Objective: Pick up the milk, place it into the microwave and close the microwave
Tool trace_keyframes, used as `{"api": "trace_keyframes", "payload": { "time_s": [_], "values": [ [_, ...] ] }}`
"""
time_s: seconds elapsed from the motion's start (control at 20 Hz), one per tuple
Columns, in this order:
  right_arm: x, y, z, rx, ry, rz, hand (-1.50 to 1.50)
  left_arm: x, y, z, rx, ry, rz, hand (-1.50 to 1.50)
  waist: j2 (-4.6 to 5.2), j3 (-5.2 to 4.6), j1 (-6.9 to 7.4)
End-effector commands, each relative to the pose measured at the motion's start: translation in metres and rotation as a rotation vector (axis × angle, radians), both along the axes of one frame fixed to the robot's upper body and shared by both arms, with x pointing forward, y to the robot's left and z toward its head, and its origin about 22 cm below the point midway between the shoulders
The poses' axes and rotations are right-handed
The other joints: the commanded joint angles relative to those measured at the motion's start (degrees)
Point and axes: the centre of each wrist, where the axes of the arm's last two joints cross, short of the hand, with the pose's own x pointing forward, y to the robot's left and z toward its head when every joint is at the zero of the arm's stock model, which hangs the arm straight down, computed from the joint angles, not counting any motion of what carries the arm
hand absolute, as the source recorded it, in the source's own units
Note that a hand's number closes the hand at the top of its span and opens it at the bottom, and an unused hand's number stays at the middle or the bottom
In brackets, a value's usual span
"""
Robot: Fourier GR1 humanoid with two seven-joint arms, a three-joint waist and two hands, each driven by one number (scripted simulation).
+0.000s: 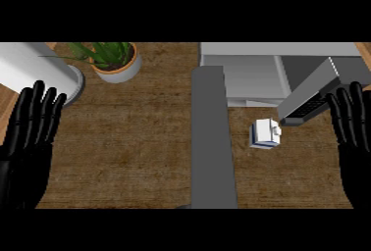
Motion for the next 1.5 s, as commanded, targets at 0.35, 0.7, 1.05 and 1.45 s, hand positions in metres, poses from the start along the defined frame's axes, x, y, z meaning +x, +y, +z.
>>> {"api": "trace_keyframes", "payload": {
  "time_s": [0.35,0.7,1.05,1.45],
  "values": [
    [-0.003,0.029,-0.01,0.04,0.177,-0.186,-1.5,0.024,-0.004,-0.032,-0.278,0.135,-0.046,-1.5,-2.04,-0.34,-1.12],
    [-0.003,0.038,-0.037,0.024,0.205,-0.218,-1.5,-0.009,-0.007,-0.064,-0.282,0.125,-0.033,-1.5,-2.12,-0.25,-0.69],
    [-0.002,0.045,-0.082,0.051,0.247,-0.259,-1.5,-0.042,0.008,-0.073,-0.287,0.129,-0.061,-1.5,-2.13,-0.24,-0.55],
    [0.007,0.032,-0.119,0.103,0.285,-0.253,-1.5,-0.056,0.005,-0.104,-0.297,0.142,-0.074,-1.5,-2.1,-0.23,-0.56]
  ]
}}
